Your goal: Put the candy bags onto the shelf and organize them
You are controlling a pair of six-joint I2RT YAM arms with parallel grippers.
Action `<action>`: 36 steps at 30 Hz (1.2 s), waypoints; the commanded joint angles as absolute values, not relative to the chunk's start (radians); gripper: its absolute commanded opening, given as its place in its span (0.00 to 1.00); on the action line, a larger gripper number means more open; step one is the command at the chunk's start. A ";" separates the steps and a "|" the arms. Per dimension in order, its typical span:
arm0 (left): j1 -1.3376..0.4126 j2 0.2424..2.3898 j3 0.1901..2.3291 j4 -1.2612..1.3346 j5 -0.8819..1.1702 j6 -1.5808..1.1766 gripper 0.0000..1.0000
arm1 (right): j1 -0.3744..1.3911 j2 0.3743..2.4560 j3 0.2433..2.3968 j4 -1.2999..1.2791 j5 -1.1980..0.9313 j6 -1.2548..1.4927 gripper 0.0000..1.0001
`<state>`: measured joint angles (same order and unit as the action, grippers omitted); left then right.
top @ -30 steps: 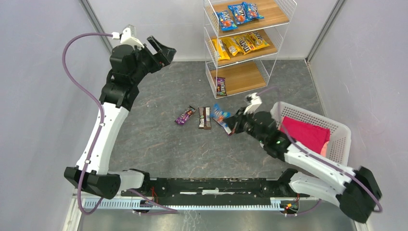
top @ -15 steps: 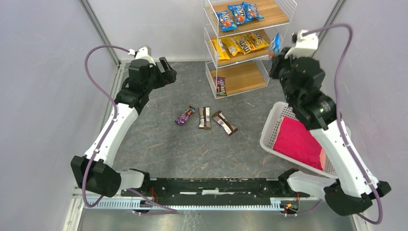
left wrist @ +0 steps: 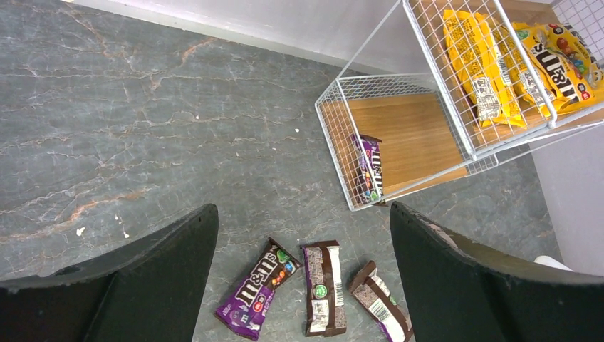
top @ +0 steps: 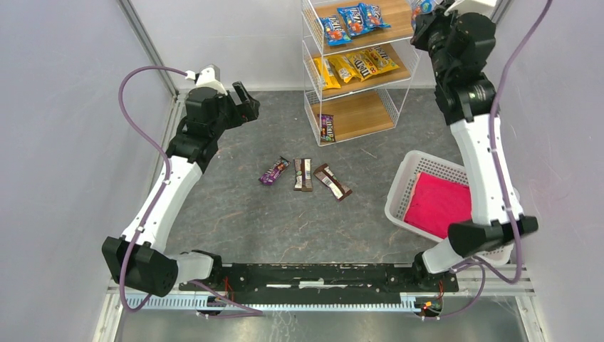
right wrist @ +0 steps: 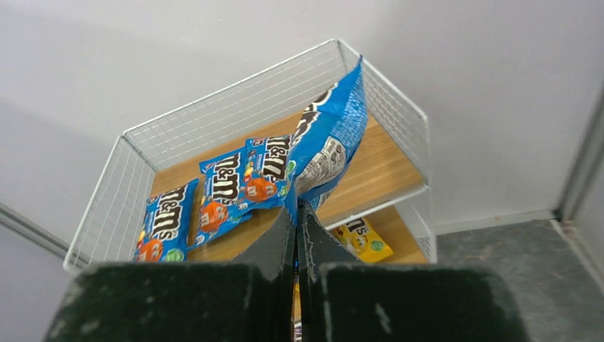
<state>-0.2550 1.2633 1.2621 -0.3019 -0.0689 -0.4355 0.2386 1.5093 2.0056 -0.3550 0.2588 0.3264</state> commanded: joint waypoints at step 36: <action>-0.271 1.281 1.250 -0.248 -0.061 -0.385 0.97 | 0.054 1.862 2.040 -0.023 -0.126 0.803 0.23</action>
